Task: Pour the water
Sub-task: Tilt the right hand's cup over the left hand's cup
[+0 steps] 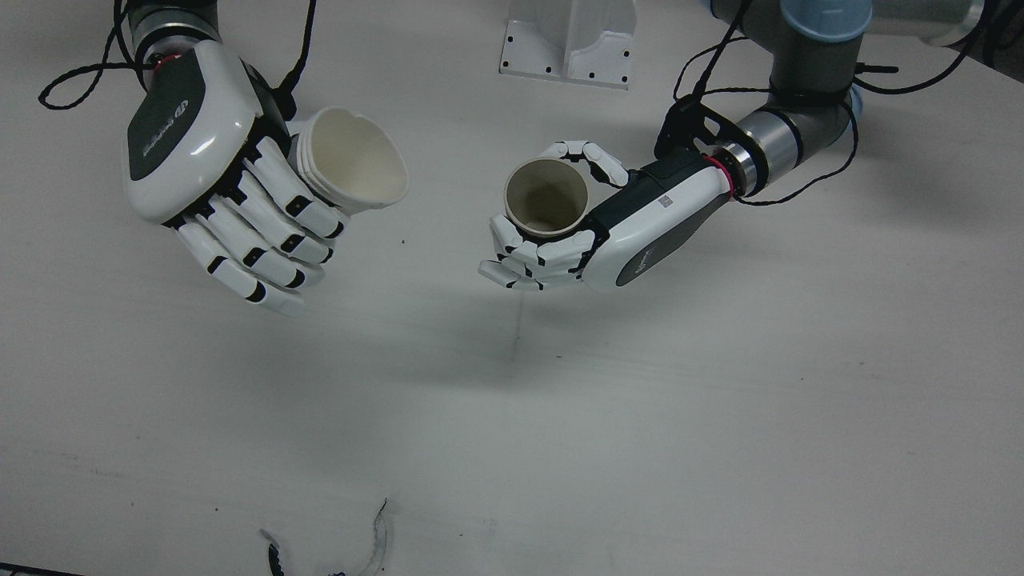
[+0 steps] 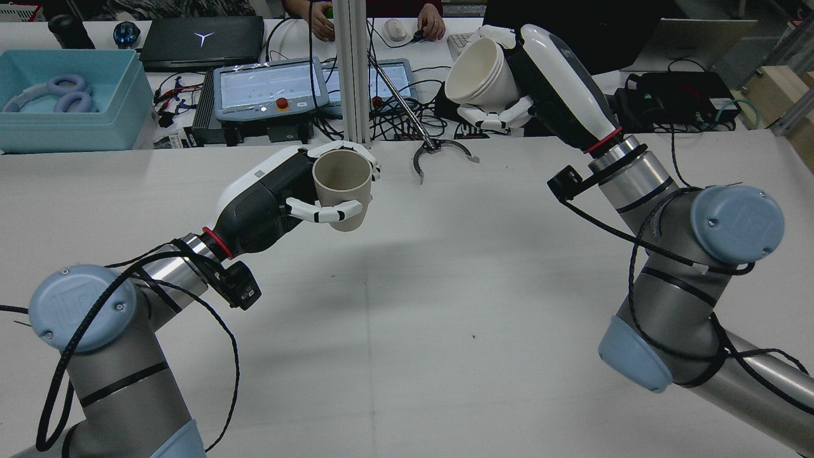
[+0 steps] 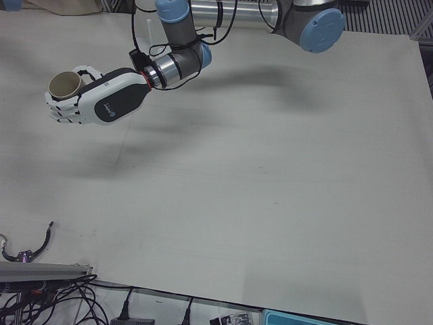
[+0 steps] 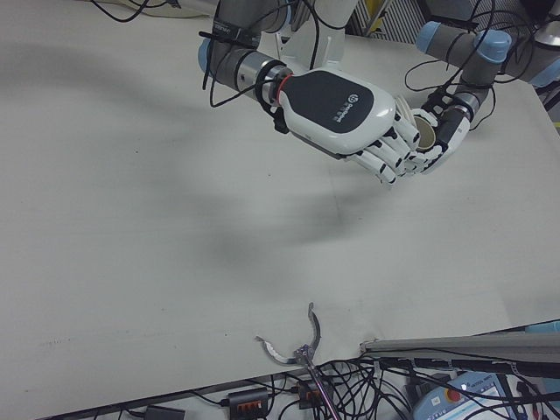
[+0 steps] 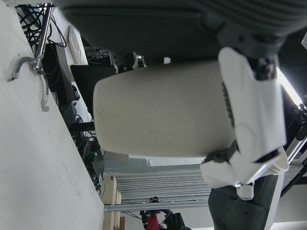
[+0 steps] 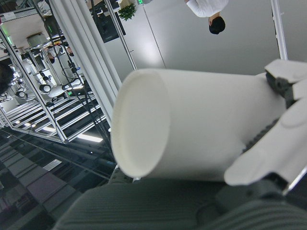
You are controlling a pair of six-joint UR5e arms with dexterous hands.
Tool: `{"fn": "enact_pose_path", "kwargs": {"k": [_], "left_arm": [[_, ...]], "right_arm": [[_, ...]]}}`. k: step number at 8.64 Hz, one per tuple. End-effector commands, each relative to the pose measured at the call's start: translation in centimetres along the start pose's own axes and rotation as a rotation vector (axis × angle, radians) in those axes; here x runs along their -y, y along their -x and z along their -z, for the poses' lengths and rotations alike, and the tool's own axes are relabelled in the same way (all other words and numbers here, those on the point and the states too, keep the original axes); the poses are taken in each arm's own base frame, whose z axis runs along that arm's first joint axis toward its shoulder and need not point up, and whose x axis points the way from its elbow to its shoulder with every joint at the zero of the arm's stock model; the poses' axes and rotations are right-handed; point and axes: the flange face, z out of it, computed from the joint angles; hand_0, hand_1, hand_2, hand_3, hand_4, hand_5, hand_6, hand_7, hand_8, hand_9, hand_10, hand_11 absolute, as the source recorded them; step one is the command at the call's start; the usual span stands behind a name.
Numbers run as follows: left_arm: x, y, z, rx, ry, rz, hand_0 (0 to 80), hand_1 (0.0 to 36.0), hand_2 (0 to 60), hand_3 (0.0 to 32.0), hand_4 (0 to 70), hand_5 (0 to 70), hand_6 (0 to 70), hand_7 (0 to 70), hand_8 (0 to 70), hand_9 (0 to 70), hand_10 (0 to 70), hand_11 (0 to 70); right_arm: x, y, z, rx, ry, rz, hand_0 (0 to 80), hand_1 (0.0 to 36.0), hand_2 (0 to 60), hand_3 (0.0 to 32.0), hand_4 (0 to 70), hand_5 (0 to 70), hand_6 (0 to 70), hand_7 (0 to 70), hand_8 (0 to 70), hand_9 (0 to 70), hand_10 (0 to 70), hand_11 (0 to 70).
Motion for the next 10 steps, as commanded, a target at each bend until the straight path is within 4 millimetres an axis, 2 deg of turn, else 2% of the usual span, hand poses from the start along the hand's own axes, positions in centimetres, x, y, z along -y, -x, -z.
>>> {"fn": "enact_pose_path", "kwargs": {"k": [1,2,3,4,8,9,10], "left_arm": [[-1.2,0.4,-1.2,0.004,0.006,0.005,47.8,29.9,60.0,0.0,22.1,41.4,28.3,42.5,17.6,27.1,24.8,37.7],[-1.1,0.4,-1.2,0.004,0.005,0.005,47.7,29.7,60.0,0.0,22.1,41.1,28.0,42.2,17.5,26.9,24.6,37.4],[-1.5,0.4,-1.5,0.002,0.01,0.006,47.7,29.8,60.0,0.0,22.2,41.5,28.2,42.4,17.5,27.0,24.6,37.3],[-1.5,0.4,-1.6,0.001,0.012,0.007,47.7,29.6,60.0,0.0,22.6,41.6,28.4,42.5,17.7,27.2,24.6,37.4],[-1.6,-0.3,-1.7,-0.006,0.015,0.012,47.4,29.3,60.0,0.0,22.8,41.7,28.0,42.0,17.4,26.8,24.3,37.0],[-1.0,-1.0,-1.4,-0.009,0.008,0.011,47.3,28.8,60.0,0.0,22.7,40.9,27.4,41.5,17.1,26.4,24.1,36.6],[0.6,-2.7,-1.0,-0.027,-0.016,0.009,46.8,28.2,60.0,0.0,22.6,39.2,26.6,40.8,16.8,26.1,24.2,36.6]], "right_arm": [[-2.2,2.3,-2.0,-0.016,0.072,0.11,37.9,10.7,50.0,0.0,33.3,65.8,51.6,52.8,34.7,46.0,23.7,34.3],[-2.7,3.1,-2.3,-0.024,0.104,0.128,37.9,10.6,49.7,0.0,33.6,66.1,50.8,52.2,33.6,44.8,22.9,33.2],[-3.8,4.7,-3.6,-0.023,0.145,0.185,34.7,8.8,45.2,0.0,33.6,62.7,48.1,49.6,30.7,41.7,21.0,30.3],[-4.1,6.0,-3.7,-0.01,0.153,0.206,31.5,7.5,41.9,0.0,33.6,59.8,46.3,47.8,29.4,40.2,20.2,29.0],[-4.0,5.8,-3.5,-0.017,0.155,0.21,30.7,7.3,41.2,0.0,33.2,59.4,45.3,46.9,28.7,39.4,20.0,28.7],[-2.6,5.0,-2.4,-0.041,0.13,0.219,27.8,6.5,39.2,0.0,31.0,53.9,43.9,45.4,28.8,39.6,20.6,29.6],[-0.7,4.4,-1.0,-0.061,0.089,0.205,24.5,5.3,35.9,0.0,29.3,46.5,42.3,43.8,29.3,40.4,21.6,31.0]]}}
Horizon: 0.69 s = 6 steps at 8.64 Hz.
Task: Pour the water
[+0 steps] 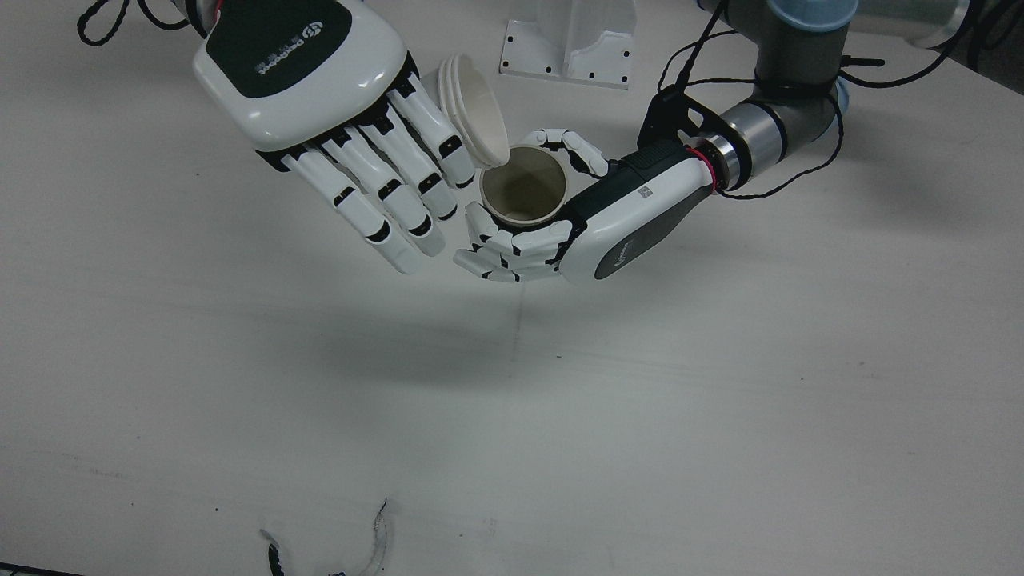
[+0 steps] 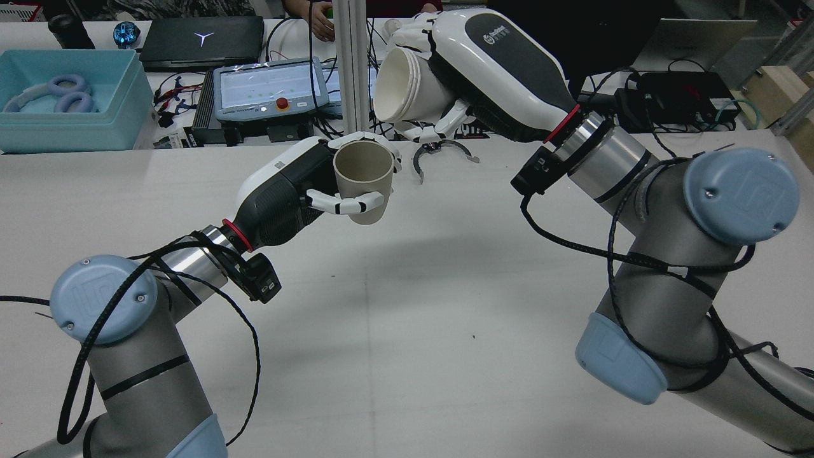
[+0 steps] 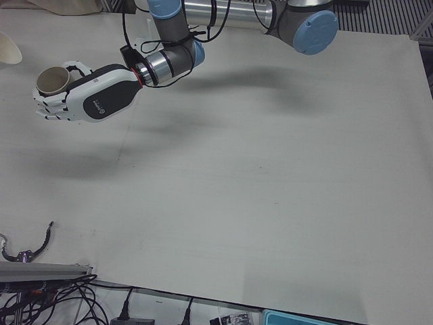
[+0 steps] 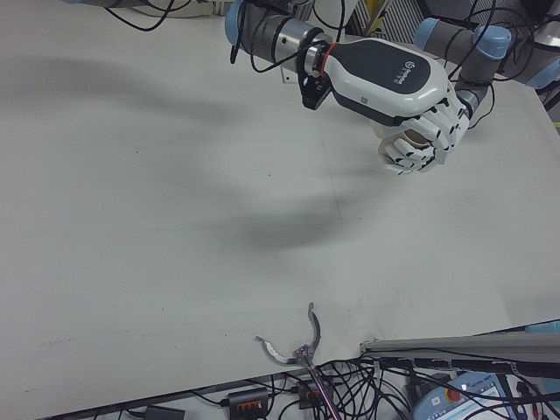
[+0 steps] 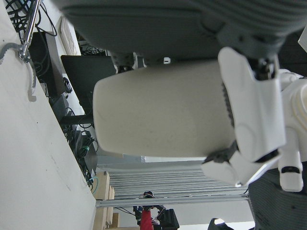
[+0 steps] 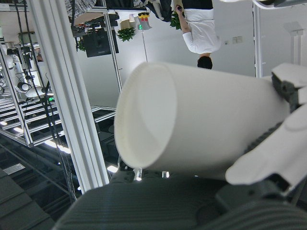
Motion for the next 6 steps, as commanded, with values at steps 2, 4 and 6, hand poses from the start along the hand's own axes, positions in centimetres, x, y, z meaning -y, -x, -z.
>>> {"fn": "enact_pose_path", "kwargs": {"k": [2,4,6], "left_arm": [[7.1,-5.7,4.3,-0.05,-0.108,0.005,46.5,27.6,60.0,0.0,21.8,36.8,25.3,39.3,16.3,25.6,24.2,36.6],[13.6,-8.8,10.0,-0.084,-0.181,-0.001,46.4,27.2,60.0,0.0,21.8,36.2,25.0,38.9,16.3,25.6,24.2,36.6],[20.8,-10.4,17.2,-0.113,-0.222,-0.01,46.8,27.6,60.0,0.0,22.7,36.7,25.7,39.5,17.5,27.1,25.0,37.8]], "right_arm": [[5.4,-4.8,6.7,-0.105,-0.185,-0.208,19.1,3.6,32.8,0.0,28.0,37.2,40.2,41.6,30.9,42.5,23.2,33.2],[11.2,-6.5,11.0,-0.105,-0.327,-0.386,19.9,4.0,33.6,0.0,28.1,37.6,41.0,42.3,31.1,42.7,22.8,32.6],[15.3,-8.8,17.0,-0.148,-0.421,-0.553,22.1,4.6,33.8,0.0,27.5,37.2,40.7,41.5,30.8,42.2,22.0,31.7]]}}
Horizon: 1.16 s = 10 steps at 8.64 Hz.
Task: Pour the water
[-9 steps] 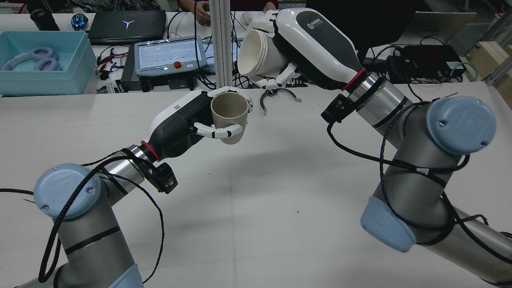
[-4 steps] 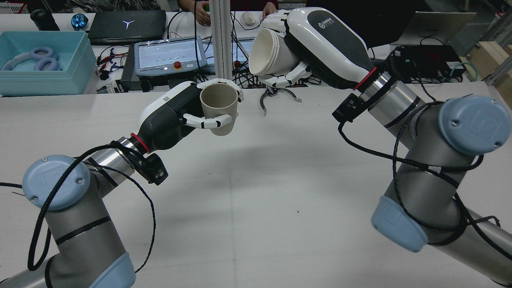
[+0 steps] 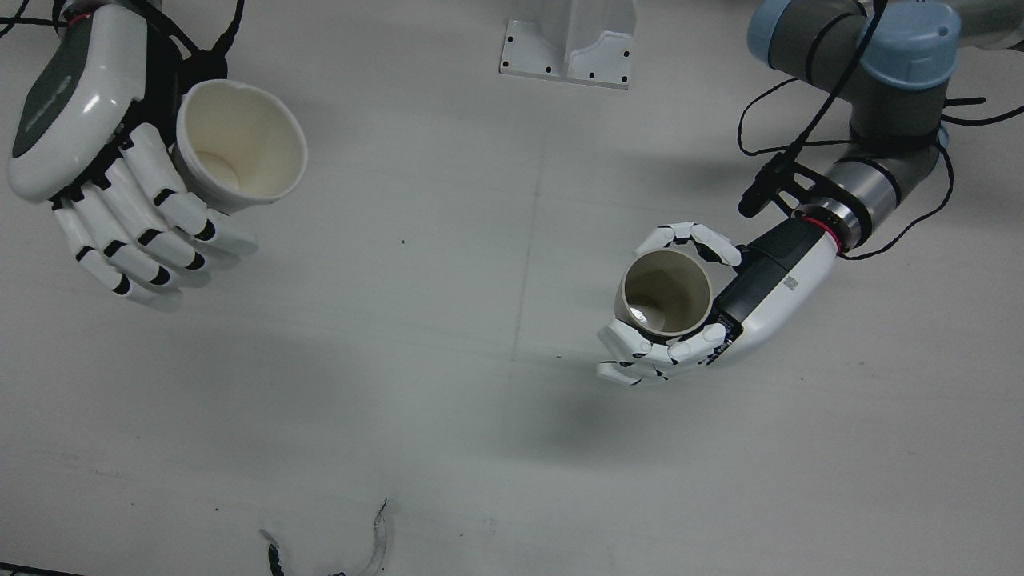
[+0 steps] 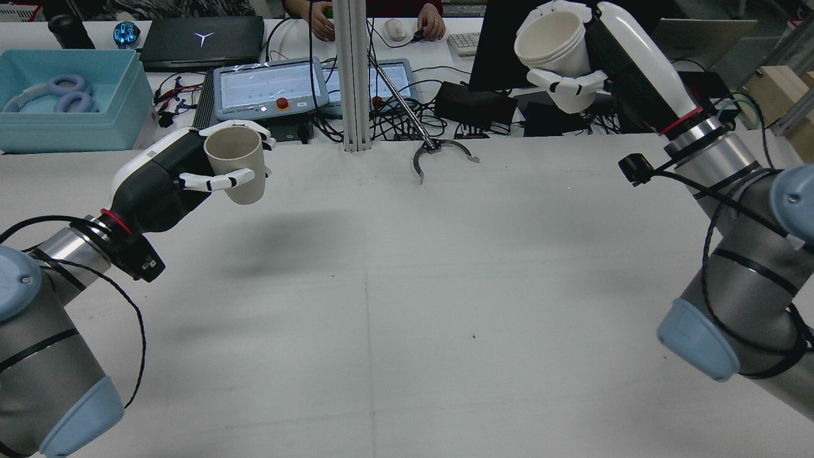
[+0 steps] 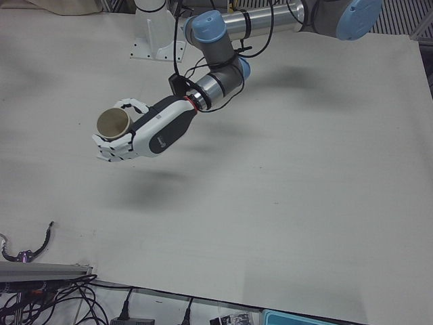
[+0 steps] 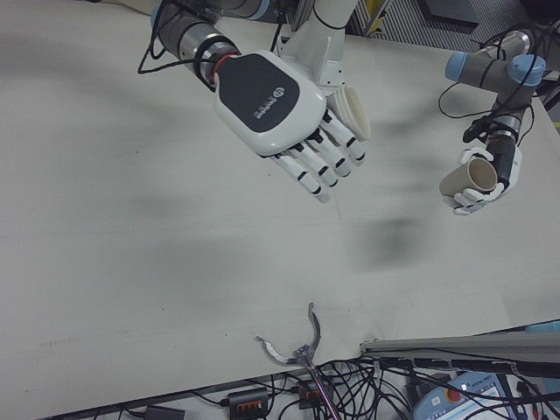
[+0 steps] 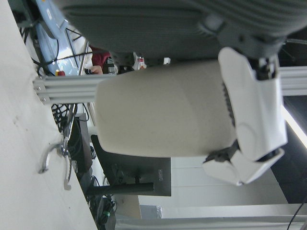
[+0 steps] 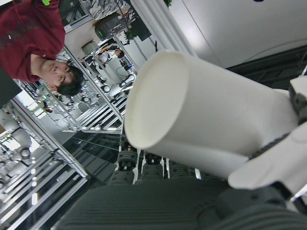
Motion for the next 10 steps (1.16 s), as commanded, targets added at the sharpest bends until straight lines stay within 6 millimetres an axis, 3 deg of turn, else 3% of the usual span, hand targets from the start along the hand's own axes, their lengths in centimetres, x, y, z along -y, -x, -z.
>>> {"fn": "enact_pose_path", "kwargs": {"k": [1,3,4,5,6,7,9,10], "left_arm": [[13.1,-4.1,10.3,-0.049,-0.088,-0.025,47.5,28.2,60.0,0.0,23.1,36.8,25.9,40.2,17.9,27.8,24.8,37.6],[20.7,-6.1,16.1,-0.083,-0.12,-0.053,47.9,28.4,60.0,0.0,24.4,36.7,26.5,41.1,20.3,31.0,26.1,39.5],[25.6,-5.7,19.5,-0.084,-0.137,-0.059,48.0,28.2,60.0,0.0,24.2,35.7,25.5,40.5,19.6,30.4,24.5,37.2],[29.8,-5.6,24.0,-0.083,-0.168,-0.079,48.5,28.4,60.0,0.0,24.6,34.3,22.6,40.4,19.6,31.2,7.6,12.6],[33.4,-5.9,26.9,-0.108,-0.179,-0.087,48.7,28.9,60.0,0.0,25.4,32.4,22.3,40.4,21.5,33.8,3.9,7.1],[36.0,-6.4,30.1,-0.117,-0.208,-0.102,48.2,28.6,60.0,0.0,25.1,30.5,21.6,39.3,21.9,34.4,4.4,7.8],[39.2,-8.1,34.0,-0.156,-0.226,-0.137,47.2,27.1,60.0,0.0,24.4,28.5,20.1,37.2,22.1,34.7,3.0,5.7],[40.1,-8.1,35.0,-0.152,-0.239,-0.149,46.9,26.1,60.0,0.0,24.7,28.1,20.1,37.4,22.5,35.4,3.5,6.3]], "right_arm": [[11.1,-1.2,8.0,-0.084,-0.177,-0.212,22.3,4.7,33.6,0.0,25.8,34.8,39.4,39.6,30.5,41.9,22.0,31.6],[19.6,-0.1,16.0,-0.18,-0.289,-0.149,17.7,4.2,32.2,0.0,20.3,29.8,35.7,35.2,30.4,42.0,22.6,32.6],[22.0,-0.4,17.3,-0.202,-0.329,-0.128,15.9,4.0,31.2,0.0,18.2,27.7,34.3,33.5,30.5,42.1,22.8,32.7],[24.3,-1.7,19.4,-0.254,-0.367,-0.109,14.2,3.7,30.2,0.0,15.5,25.5,32.4,31.1,30.5,42.1,22.8,32.9],[25.1,-2.6,20.3,-0.264,-0.371,-0.107,14.0,3.7,30.2,0.0,14.7,24.9,32.1,30.4,30.7,42.4,22.9,33.1],[26.1,-3.2,20.8,-0.27,-0.385,-0.103,15.2,4.0,30.4,0.0,15.2,24.9,32.1,30.3,30.4,42.0,22.5,32.4],[26.6,-3.5,22.0,-0.288,-0.401,-0.095,15.0,4.0,30.5,0.0,15.3,24.7,32.2,30.3,30.5,42.0,22.4,32.4],[26.8,-3.3,22.1,-0.285,-0.407,-0.093,15.4,4.1,30.6,0.0,15.3,24.8,32.3,30.4,30.5,42.0,22.4,32.3]]}}
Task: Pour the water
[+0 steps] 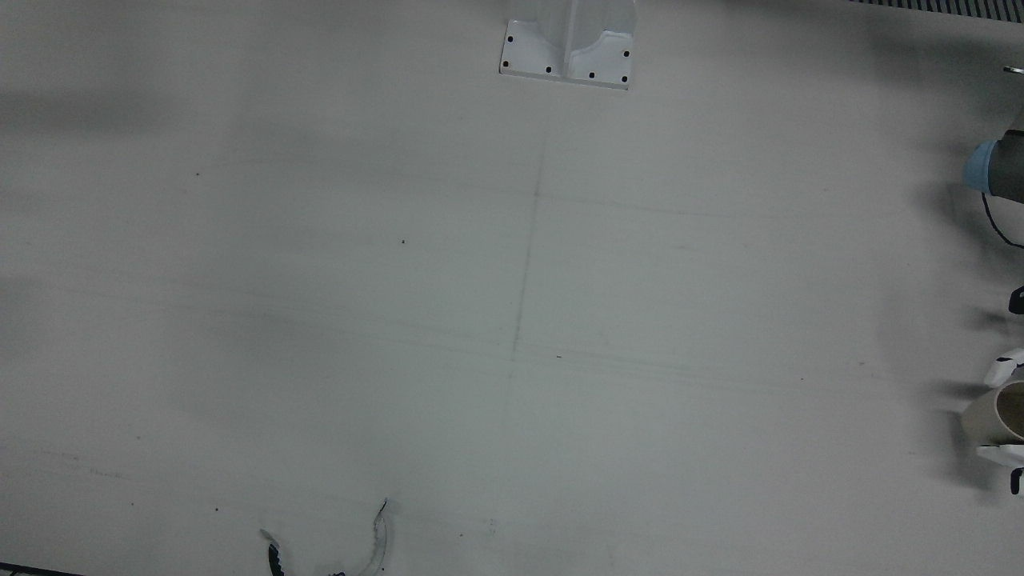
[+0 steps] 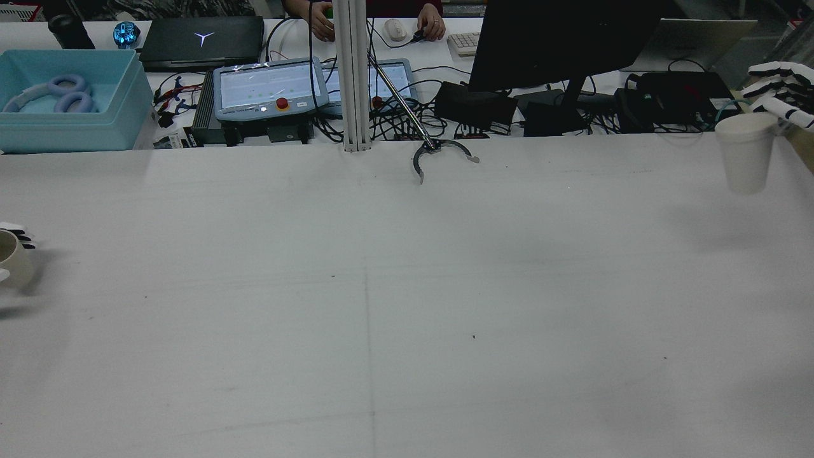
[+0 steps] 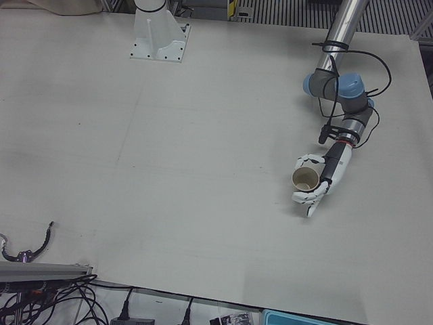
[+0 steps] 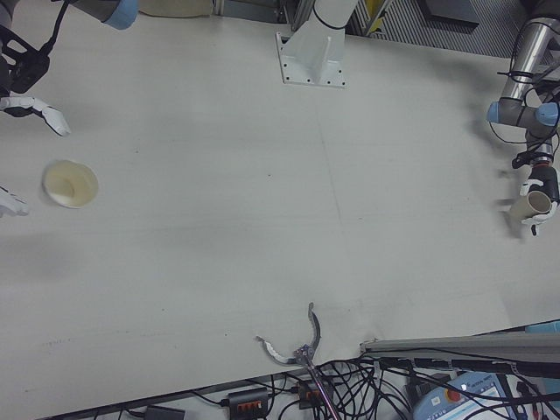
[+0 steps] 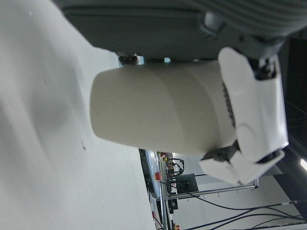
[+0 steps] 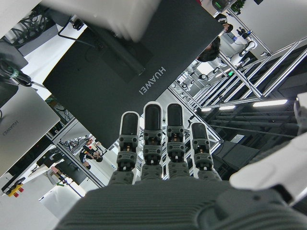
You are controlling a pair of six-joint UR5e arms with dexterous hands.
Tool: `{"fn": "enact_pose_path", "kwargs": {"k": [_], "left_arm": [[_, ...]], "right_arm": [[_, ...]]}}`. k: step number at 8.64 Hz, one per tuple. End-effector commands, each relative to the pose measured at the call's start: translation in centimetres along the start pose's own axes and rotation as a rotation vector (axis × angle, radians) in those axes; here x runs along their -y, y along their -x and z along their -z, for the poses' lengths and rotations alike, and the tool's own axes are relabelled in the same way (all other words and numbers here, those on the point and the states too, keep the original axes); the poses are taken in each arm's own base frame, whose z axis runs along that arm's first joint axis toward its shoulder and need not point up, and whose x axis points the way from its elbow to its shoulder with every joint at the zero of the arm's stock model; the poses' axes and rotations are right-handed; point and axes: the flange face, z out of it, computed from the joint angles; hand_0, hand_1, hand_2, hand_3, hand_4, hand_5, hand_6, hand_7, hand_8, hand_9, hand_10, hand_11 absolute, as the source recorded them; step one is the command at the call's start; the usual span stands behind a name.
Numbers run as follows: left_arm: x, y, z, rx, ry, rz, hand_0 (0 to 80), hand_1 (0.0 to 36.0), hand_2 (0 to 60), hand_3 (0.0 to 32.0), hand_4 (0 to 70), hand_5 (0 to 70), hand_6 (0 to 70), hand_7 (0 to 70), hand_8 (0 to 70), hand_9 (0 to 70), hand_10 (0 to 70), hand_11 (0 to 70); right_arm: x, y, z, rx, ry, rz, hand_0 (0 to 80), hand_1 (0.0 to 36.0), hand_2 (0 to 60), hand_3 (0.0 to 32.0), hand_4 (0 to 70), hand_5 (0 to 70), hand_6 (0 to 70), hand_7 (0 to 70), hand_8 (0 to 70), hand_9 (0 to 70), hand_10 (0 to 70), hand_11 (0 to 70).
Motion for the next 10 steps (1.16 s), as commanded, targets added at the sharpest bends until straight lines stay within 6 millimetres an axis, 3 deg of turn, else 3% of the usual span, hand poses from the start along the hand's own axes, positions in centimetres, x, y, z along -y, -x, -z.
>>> {"fn": "enact_pose_path", "kwargs": {"k": [1,4,8,10], "left_arm": [[4.7,-0.9,3.6,-0.019,-0.025,-0.06,46.2,24.6,60.0,0.0,23.8,25.8,19.2,36.1,22.4,35.3,3.9,6.7],[5.9,-0.9,4.4,-0.026,-0.007,-0.115,45.5,22.9,60.0,0.0,24.1,24.8,18.9,36.5,22.7,35.9,4.5,7.5],[7.7,-0.7,5.6,-0.028,0.002,-0.204,41.7,19.5,54.7,0.0,21.3,19.2,16.5,33.4,21.6,34.5,4.4,7.2],[8.1,-1.1,6.6,-0.03,-0.01,-0.201,42.0,19.0,51.0,0.0,20.7,19.4,15.5,31.0,19.1,30.8,0.9,2.0]], "right_arm": [[1.6,0.0,0.8,-0.003,-0.028,0.008,15.9,4.1,30.5,0.0,15.4,24.9,32.3,30.3,30.3,41.8,22.2,32.0],[2.2,0.1,1.3,-0.003,-0.04,0.011,15.9,4.2,30.6,0.0,15.1,24.6,32.2,30.1,30.0,41.4,22.0,31.7],[2.5,0.3,1.5,-0.001,-0.047,0.014,15.7,4.2,30.5,0.0,14.4,24.3,31.9,29.9,29.9,41.3,21.9,31.7],[2.5,0.3,1.5,-0.002,-0.046,0.012,15.9,4.2,30.2,0.0,13.9,24.5,31.9,29.7,29.8,41.2,21.8,31.5]]}}
